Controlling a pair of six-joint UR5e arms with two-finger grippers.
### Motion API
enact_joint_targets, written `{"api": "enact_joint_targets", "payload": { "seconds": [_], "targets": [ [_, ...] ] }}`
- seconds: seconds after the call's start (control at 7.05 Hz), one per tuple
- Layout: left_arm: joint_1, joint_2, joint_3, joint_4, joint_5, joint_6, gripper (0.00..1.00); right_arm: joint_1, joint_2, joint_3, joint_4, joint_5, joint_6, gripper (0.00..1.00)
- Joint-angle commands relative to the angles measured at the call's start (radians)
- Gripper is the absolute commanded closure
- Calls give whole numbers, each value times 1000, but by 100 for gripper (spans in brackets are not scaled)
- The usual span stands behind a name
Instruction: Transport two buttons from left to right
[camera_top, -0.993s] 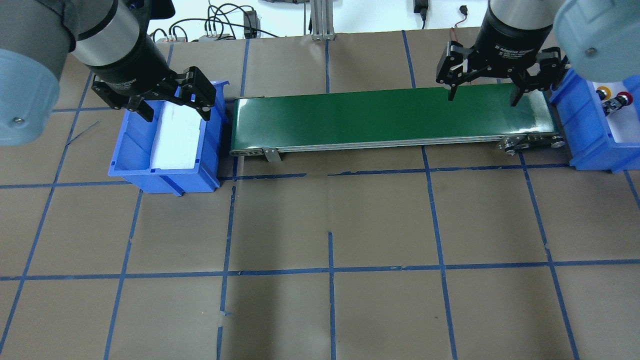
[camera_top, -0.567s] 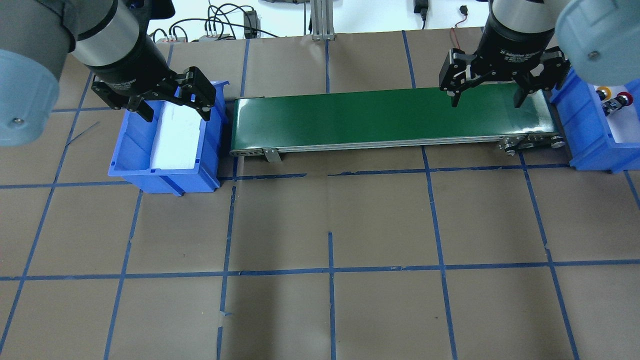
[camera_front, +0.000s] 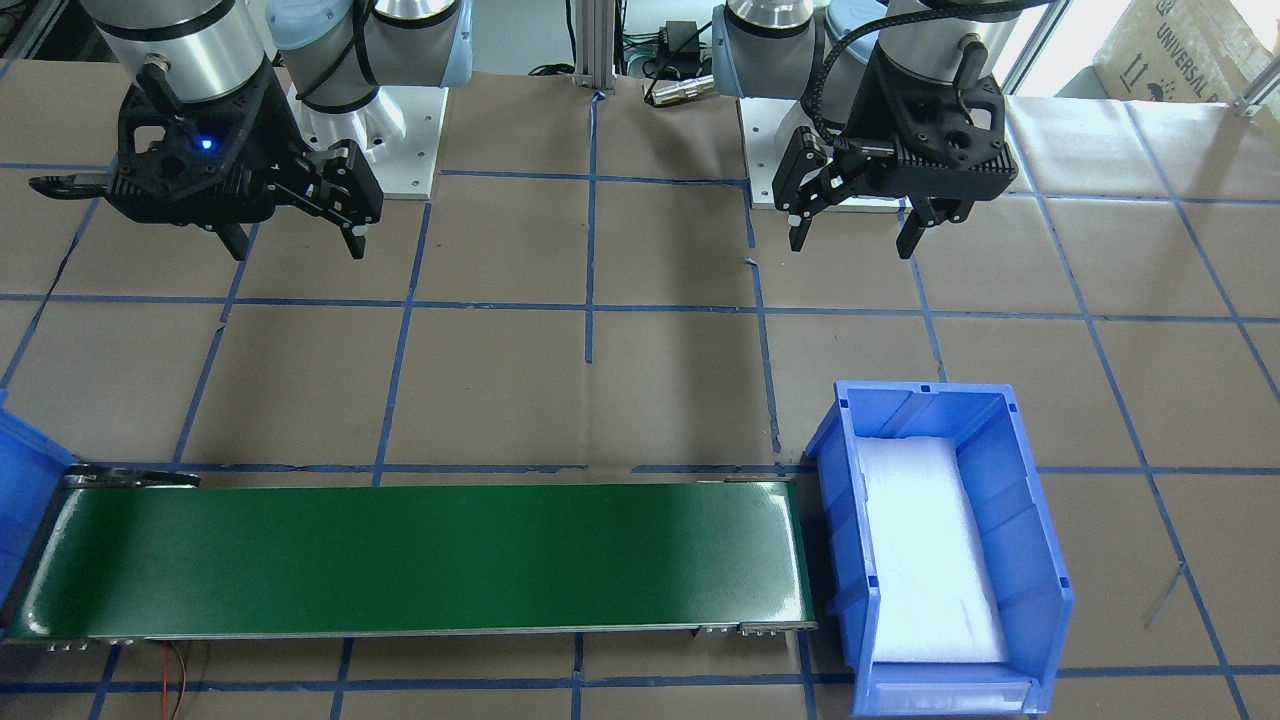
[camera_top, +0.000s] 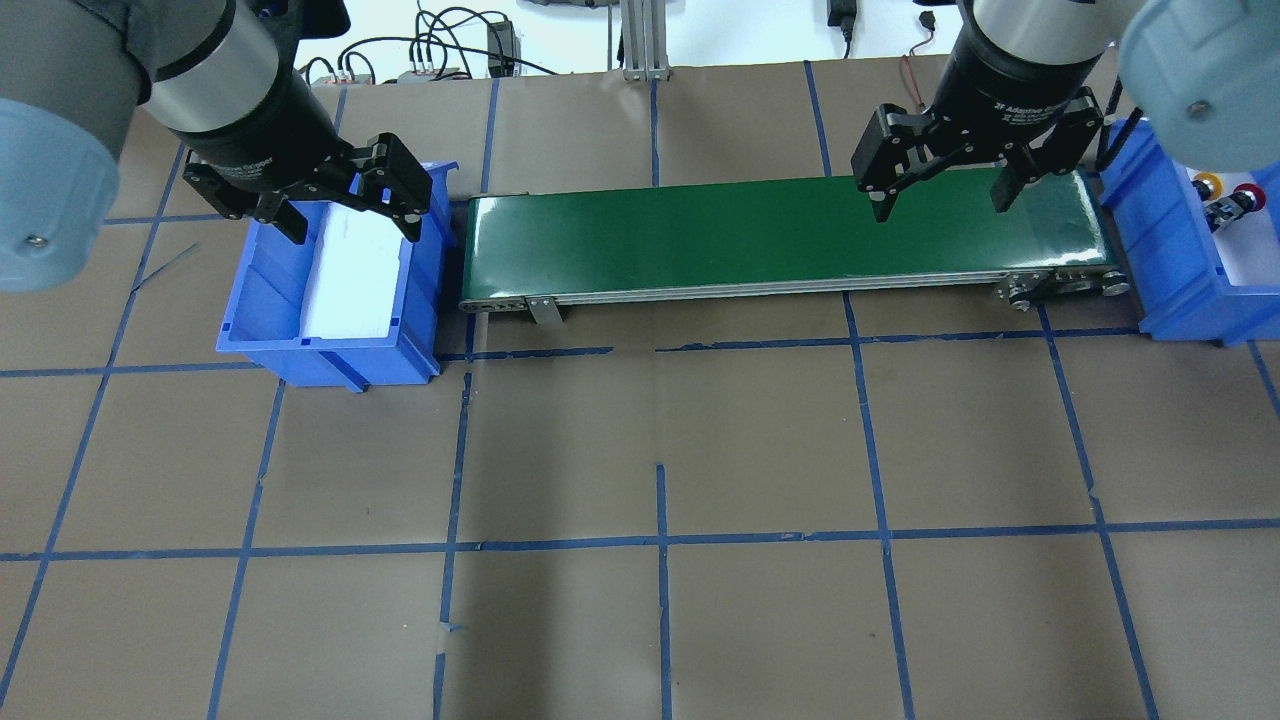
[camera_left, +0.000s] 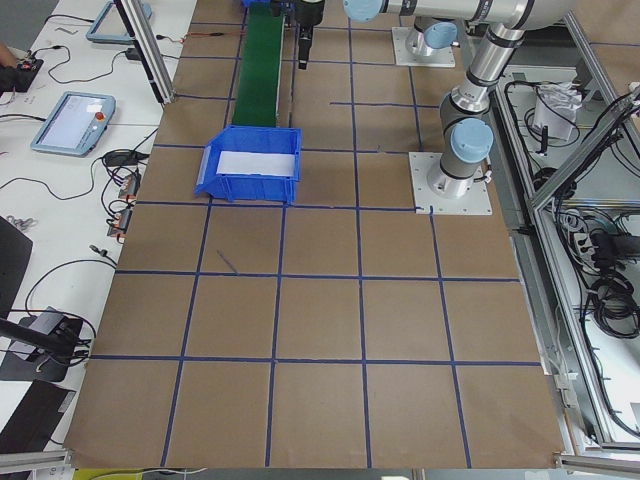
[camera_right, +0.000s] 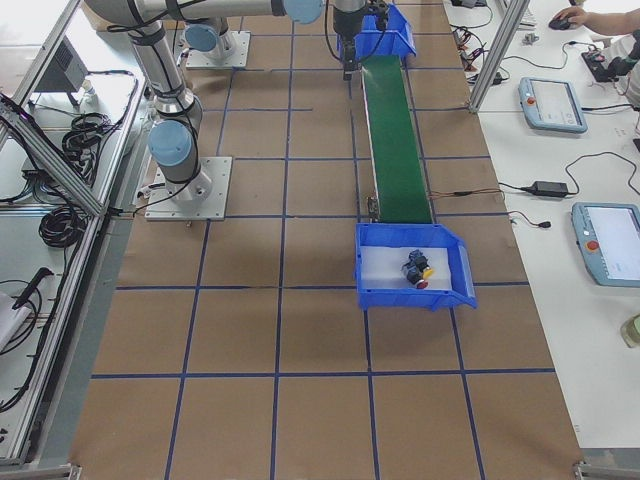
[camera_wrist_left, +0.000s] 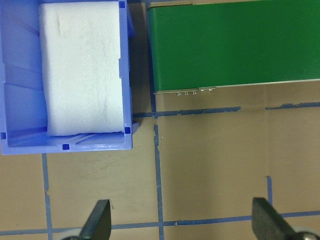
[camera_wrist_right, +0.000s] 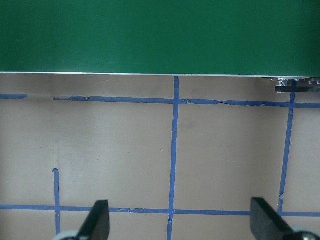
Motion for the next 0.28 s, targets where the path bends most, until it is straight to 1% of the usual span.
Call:
{"api": "enact_joint_targets", "payload": {
  "seconds": [0.0, 0.14],
  "targets": [
    [0, 0, 0, 0, 0, -1, 0, -2, 5, 2, -2, 3, 7, 0],
    [-2, 0, 0, 0, 0, 0, 0, -5, 5, 5, -2, 8, 7, 0]
  ]
}}
